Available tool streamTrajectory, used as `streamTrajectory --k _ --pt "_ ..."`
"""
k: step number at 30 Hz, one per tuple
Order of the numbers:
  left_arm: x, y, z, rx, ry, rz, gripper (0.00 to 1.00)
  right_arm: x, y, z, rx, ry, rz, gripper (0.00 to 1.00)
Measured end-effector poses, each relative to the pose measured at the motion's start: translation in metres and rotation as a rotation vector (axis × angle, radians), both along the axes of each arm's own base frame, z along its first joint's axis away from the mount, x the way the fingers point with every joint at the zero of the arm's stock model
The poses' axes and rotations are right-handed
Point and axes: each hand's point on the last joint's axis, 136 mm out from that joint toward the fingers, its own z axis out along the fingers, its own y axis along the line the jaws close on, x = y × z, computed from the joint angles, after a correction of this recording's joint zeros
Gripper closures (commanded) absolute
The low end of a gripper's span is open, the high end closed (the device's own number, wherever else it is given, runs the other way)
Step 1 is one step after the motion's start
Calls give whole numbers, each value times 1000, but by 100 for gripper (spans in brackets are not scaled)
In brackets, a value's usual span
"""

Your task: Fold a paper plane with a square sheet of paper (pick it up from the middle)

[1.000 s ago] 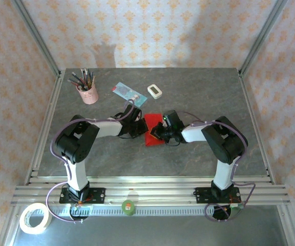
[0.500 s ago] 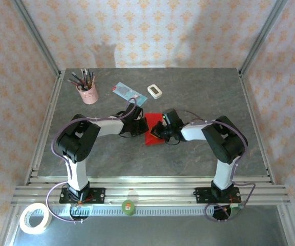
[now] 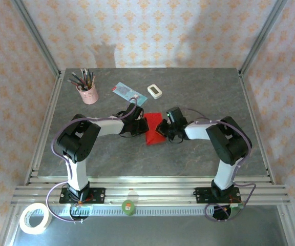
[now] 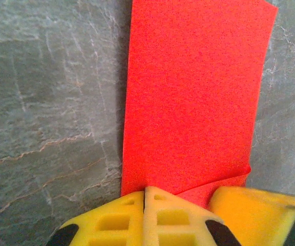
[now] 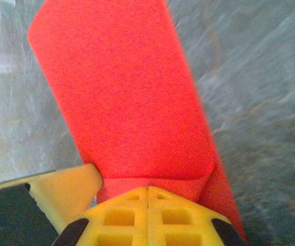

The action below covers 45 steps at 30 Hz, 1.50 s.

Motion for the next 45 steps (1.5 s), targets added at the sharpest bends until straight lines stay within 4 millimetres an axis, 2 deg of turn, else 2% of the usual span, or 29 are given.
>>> streamTrajectory --k 3,7,15,19,22,27,38,42,45 --pt "0 0 0 1 -3 -4 100 4 -7 2 -6 -3 -21 100" --pt "0 0 0 2 -3 -4 100 2 -6 4 -12 -3 -14 100" --pt "0 0 0 2 -3 -4 100 0 21 21 -2 -45 58 100" --pt "0 0 0 2 -2 -4 100 -2 20 9 -18 -21 58 100" --pt "0 1 -1 6 0 -2 100 -4 15 -1 -41 2 48 100" --pt "-1 1 -2 15 -6 -7 100 0 6 -3 -37 -1 21 100" --pt "2 0 -1 26 -13 -22 100 27 -70 0 -118 -6 -214 100" --pt "4 -2 -1 33 -15 -31 100 27 -68 10 -129 -32 -194 100" --pt "6 -3 0 42 -20 -49 100 29 -50 24 -119 -75 -138 100"
